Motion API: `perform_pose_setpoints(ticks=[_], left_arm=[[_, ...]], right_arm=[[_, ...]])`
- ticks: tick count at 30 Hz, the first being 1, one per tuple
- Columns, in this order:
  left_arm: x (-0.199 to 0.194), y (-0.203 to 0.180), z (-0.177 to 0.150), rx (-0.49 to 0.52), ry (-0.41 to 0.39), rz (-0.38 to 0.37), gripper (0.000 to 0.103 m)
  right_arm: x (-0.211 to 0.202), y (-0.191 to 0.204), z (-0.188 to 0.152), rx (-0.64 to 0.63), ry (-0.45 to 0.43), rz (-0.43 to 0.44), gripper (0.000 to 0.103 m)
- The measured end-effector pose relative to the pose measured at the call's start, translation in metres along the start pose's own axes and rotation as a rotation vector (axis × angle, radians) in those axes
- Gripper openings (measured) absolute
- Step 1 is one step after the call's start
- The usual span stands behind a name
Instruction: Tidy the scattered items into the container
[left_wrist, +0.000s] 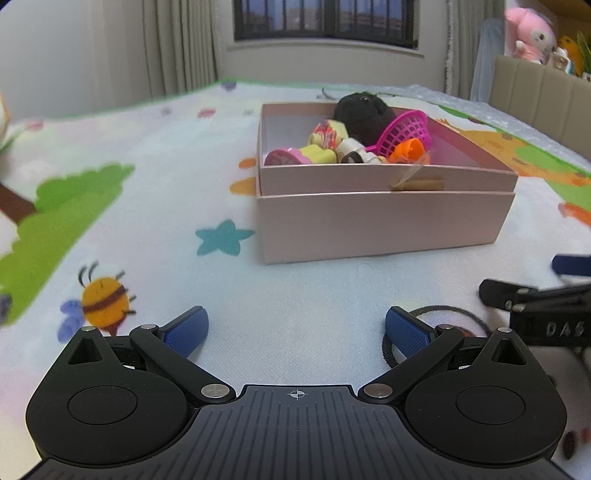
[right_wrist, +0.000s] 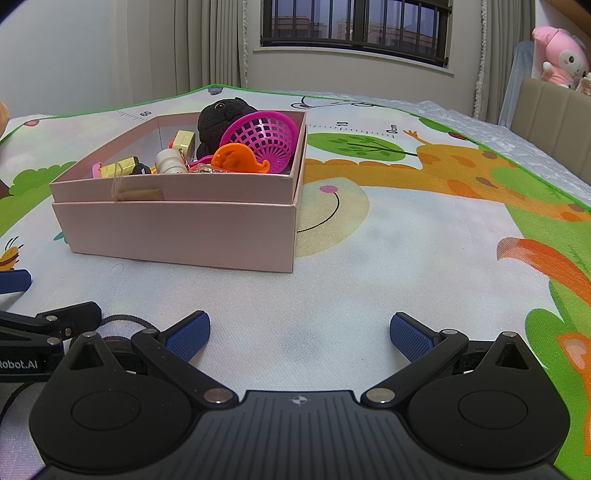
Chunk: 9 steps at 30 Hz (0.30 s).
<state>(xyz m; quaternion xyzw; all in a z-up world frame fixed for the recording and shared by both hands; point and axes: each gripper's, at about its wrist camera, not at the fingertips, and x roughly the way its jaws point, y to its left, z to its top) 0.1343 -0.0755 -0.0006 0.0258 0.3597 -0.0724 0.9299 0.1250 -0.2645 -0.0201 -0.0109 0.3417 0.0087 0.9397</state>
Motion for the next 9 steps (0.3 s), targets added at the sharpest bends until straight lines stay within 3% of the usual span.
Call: perform_pose_setpoints(ticks=[3,9], left_arm=[[-0.003,0.002,0.004,-0.033,0.057,-0.003,0.103],[-0.006,-0.006,-0.003,-0.006,0.032,0.036,0.103]], right_arm=[[0.0,0.0,0.0,0.0,0.0,0.0,0.103],[0.0,0.0,0.0,0.0,0.0,0.0,0.103]])
